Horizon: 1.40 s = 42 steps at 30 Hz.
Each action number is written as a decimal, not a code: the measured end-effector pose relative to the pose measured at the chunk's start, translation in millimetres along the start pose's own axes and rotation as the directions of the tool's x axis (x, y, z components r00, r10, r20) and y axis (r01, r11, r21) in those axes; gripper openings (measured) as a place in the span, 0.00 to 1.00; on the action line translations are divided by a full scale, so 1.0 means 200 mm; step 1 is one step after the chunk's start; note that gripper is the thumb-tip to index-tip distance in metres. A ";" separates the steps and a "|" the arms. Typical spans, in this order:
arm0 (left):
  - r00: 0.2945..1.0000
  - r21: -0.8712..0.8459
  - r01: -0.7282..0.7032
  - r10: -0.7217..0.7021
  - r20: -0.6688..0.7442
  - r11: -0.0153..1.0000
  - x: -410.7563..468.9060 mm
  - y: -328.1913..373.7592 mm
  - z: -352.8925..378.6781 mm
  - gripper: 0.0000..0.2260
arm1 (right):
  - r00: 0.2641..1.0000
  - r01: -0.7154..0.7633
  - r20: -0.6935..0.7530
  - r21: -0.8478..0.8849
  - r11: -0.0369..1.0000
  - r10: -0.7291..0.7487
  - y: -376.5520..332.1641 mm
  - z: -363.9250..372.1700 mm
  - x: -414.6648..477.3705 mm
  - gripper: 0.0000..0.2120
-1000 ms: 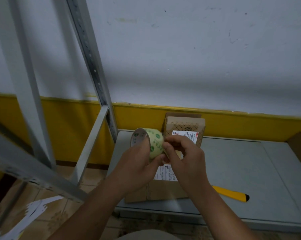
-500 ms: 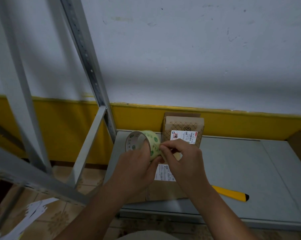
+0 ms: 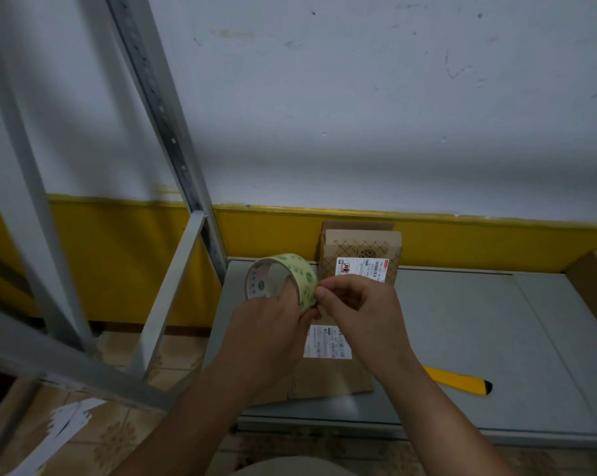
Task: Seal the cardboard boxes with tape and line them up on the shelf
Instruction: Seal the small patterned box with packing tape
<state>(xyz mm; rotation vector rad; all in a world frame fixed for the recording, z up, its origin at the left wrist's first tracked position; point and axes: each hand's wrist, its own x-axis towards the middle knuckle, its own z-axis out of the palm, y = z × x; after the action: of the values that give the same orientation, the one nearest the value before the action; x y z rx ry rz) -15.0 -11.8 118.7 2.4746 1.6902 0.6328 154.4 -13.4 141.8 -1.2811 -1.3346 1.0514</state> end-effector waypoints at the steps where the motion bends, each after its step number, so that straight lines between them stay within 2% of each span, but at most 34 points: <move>1: 1.000 -0.005 -0.004 0.004 0.001 1.000 0.00 0.00 0.00 0.26 | 1.000 0.000 -0.001 -0.003 1.000 0.000 0.00 0.00 0.00 0.03; 5: 0.999 -0.047 -0.041 0.040 -0.025 0.998 0.00 -0.02 0.00 0.26 | 0.999 -0.015 0.029 -0.001 1.000 0.015 0.00 -0.01 0.01 0.02; 9: 0.998 -0.183 -0.065 0.061 -0.027 0.981 -0.01 -0.03 -0.02 0.25 | 0.994 -0.048 0.099 0.018 0.999 0.046 0.00 -0.04 0.03 0.01; 16: 0.995 -0.450 -0.003 0.047 0.086 0.893 -0.01 -0.03 -0.07 0.25 | 0.971 -0.078 0.229 0.014 0.997 0.073 -0.02 -0.10 0.05 0.03; 19: 0.993 -0.468 0.006 0.049 0.105 0.884 -0.02 -0.03 -0.08 0.27 | 0.962 -0.068 0.266 0.010 0.998 0.063 -0.02 -0.12 0.05 0.03; 24: 0.989 -0.416 0.010 0.053 0.140 0.909 -0.03 -0.04 -0.07 0.26 | 0.957 0.016 0.289 -0.128 0.992 0.021 -0.01 -0.12 0.06 0.04; 26: 0.989 -0.428 0.016 0.048 0.139 0.904 -0.03 -0.03 -0.08 0.25 | 0.969 0.084 0.245 -0.192 0.978 -0.035 -0.01 -0.10 0.04 0.04; 27: 0.990 -0.439 0.023 0.041 0.136 0.898 -0.03 -0.03 -0.08 0.25 | 0.971 0.178 0.202 -0.254 0.951 -0.128 0.00 -0.09 0.04 0.02; 29: 0.990 -0.481 0.049 0.022 0.139 0.875 -0.03 -0.02 -0.09 0.22 | 0.907 0.422 0.172 -0.397 0.815 -0.386 0.02 -0.06 0.02 0.06; 31: 0.990 -0.506 0.065 0.010 0.144 0.860 -0.03 -0.02 -0.09 0.21 | 0.827 0.554 0.192 -0.441 0.706 -0.529 0.04 -0.01 -0.01 0.12; 37: 0.980 -0.482 0.124 -0.030 0.198 0.868 -0.03 -0.03 -0.08 0.18 | 0.766 0.621 0.197 -0.474 0.625 -0.612 0.07 0.04 -0.04 0.12; 39: 0.974 -0.475 0.139 -0.034 0.222 0.869 -0.03 -0.03 -0.08 0.19 | 0.772 0.615 0.192 -0.465 0.636 -0.606 0.06 0.05 -0.03 0.11; 42: 0.972 -0.455 0.125 -0.016 0.236 0.882 -0.03 -0.03 -0.07 0.16 | 0.817 0.566 0.163 -0.413 0.714 -0.553 0.04 0.03 -0.01 0.07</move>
<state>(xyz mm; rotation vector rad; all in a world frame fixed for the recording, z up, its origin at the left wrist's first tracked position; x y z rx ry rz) -27.9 -16.9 127.2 2.0453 1.3437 0.6319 148.8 -15.4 132.4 -1.0522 -1.9056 0.3356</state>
